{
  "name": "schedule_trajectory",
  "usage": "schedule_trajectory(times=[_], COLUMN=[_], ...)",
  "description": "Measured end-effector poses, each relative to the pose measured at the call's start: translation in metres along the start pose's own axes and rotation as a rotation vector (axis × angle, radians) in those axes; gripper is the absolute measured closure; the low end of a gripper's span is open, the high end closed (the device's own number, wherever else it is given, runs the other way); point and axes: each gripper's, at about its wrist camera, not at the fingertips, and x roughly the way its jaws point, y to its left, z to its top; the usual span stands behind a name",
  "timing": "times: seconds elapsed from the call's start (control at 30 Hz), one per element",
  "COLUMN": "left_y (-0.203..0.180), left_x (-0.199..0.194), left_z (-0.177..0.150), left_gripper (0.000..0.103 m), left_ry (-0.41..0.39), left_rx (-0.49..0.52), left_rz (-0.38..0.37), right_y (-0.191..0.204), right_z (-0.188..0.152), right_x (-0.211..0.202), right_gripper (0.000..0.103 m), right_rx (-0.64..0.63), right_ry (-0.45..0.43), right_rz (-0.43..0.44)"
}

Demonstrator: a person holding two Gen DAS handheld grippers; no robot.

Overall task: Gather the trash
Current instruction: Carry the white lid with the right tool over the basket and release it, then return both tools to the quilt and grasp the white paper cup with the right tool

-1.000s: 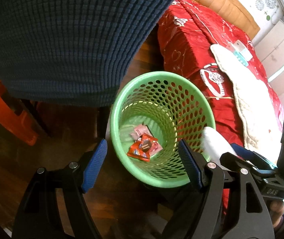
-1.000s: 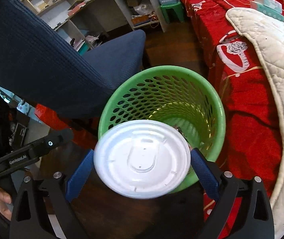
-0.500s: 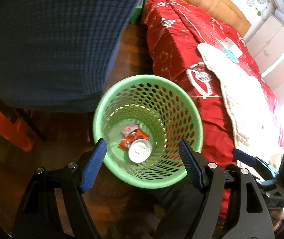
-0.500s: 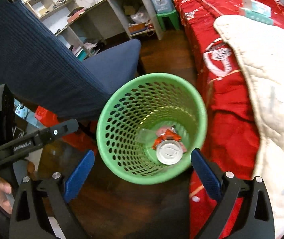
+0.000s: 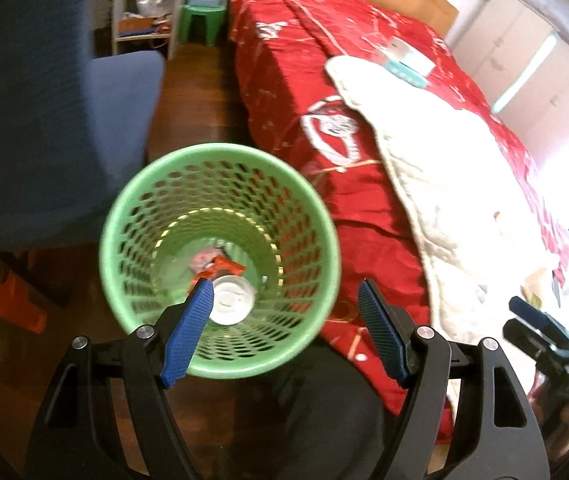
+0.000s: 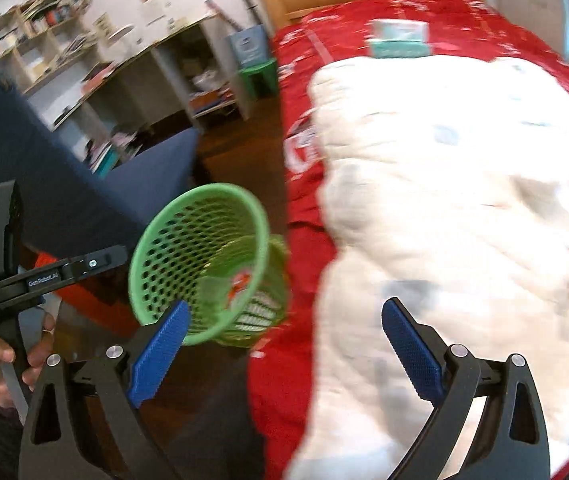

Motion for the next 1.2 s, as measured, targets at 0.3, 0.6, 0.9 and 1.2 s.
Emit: schedule_trajectory(times=[0.3, 0.6, 0.9, 1.2], left_y=[-0.063, -0.141, -0.214, -0.268], left_x=[0.015, 0.038, 0.065, 0.094], left_z=[0.006, 0.016, 0.029, 0.046], left_gripper=[0.029, 0.029, 0.029, 0.029], left_ry=[0.028, 0.045, 0.072, 0.104], left_rx=[0.109, 0.226, 0.332, 0.399], left_rz=[-0.059, -0.136, -0.233, -0.288], right_y=[-0.083, -0.165, -0.211, -0.228], right_z=[-0.006, -0.015, -0.013, -0.006], right_x=[-0.06, -0.092, -0.089, -0.06], right_gripper=[0.015, 0.017, 0.017, 0.017], right_rx=[0.095, 0.164, 0.14, 0.063], right_ry=[-0.078, -0.087, -0.05, 0.019], right_rz=[-0.142, -0.256, -0.284, -0.239])
